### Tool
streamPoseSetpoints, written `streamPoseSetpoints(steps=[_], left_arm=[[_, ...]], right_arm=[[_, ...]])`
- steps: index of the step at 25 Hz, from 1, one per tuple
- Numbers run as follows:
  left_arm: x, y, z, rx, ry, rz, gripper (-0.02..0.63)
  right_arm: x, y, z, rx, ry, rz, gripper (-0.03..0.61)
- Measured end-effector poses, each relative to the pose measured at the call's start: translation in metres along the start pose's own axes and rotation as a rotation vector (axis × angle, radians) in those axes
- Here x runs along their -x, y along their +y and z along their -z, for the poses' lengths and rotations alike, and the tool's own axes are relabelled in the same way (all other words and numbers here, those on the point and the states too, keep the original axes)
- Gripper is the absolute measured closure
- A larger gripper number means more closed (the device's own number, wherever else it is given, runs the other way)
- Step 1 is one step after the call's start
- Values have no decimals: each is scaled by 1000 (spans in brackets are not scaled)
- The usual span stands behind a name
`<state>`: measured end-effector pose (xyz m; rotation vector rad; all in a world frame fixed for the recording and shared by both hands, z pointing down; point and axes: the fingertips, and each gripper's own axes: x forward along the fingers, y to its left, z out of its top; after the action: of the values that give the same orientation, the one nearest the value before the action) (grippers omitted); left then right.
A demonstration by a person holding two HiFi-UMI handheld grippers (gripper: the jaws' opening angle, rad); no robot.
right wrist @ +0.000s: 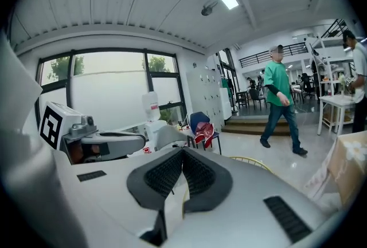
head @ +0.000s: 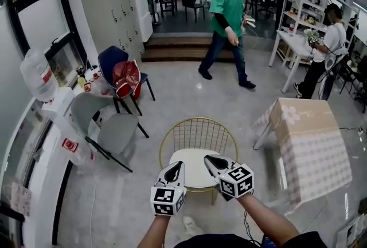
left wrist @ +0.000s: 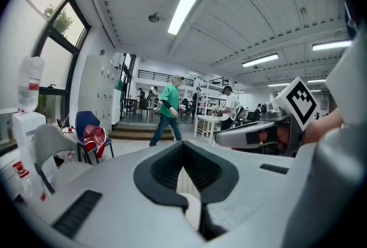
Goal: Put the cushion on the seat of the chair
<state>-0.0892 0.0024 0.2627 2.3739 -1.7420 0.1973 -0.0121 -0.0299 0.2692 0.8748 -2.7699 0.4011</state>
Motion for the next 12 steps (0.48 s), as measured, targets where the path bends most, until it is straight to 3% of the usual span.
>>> streamPoseSetpoints(steps=[12], left_arm=[[45, -86, -15, -37, -56, -12, 609]], right_arm=[[103, 15, -9, 29, -105, -7, 558]])
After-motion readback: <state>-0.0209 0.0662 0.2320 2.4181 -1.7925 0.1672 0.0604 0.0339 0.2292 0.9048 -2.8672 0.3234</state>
